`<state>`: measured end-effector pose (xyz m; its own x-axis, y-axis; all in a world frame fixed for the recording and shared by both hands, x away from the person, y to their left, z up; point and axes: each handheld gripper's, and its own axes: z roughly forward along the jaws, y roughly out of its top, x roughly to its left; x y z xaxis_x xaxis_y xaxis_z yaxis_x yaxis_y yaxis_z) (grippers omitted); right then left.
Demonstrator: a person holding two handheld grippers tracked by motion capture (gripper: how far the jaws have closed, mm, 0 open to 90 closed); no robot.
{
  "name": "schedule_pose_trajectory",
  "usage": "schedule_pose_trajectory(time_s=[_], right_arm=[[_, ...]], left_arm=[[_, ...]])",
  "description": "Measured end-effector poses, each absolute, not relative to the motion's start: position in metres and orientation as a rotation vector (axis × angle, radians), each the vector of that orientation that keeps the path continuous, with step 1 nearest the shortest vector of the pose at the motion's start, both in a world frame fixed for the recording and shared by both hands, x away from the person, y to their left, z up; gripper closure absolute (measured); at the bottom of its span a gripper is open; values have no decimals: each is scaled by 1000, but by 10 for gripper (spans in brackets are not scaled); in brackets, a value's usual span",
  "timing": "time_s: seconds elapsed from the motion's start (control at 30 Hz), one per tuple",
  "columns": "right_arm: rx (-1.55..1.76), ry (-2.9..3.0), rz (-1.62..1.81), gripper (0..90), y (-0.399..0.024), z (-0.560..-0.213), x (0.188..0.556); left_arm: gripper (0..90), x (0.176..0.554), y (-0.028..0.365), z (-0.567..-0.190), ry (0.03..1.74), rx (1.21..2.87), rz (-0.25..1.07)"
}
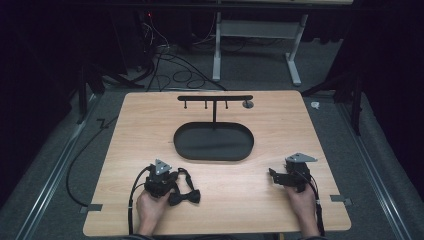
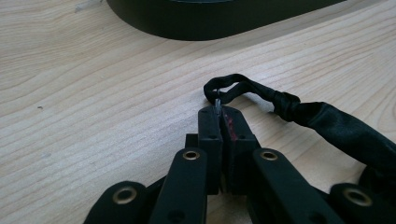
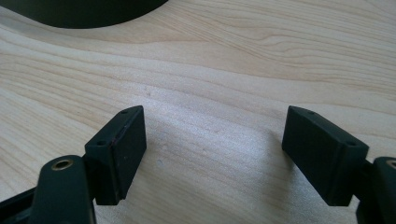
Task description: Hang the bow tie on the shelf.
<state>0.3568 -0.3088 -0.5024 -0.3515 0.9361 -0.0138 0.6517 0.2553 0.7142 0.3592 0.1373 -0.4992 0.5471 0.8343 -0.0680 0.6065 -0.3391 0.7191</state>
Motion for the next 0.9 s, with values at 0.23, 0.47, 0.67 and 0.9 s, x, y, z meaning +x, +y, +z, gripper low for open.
schedule_pose_trajectory(time_s=[0.23, 0.47, 0.67, 0.9], right_arm=[[1439, 2095, 868, 229, -309, -502, 357], [1439, 2094, 868, 229, -309, -502, 357], [1439, 2095, 868, 229, -309, -502, 357], [1439, 2095, 868, 229, -309, -502, 357]], left_arm=[[875, 357, 136, -488, 1115, 2053, 393], [875, 355, 135, -473, 1074, 2028, 384], [876, 353, 134, -460, 1037, 1998, 377], [876, 353, 132, -446, 1001, 1977, 368]])
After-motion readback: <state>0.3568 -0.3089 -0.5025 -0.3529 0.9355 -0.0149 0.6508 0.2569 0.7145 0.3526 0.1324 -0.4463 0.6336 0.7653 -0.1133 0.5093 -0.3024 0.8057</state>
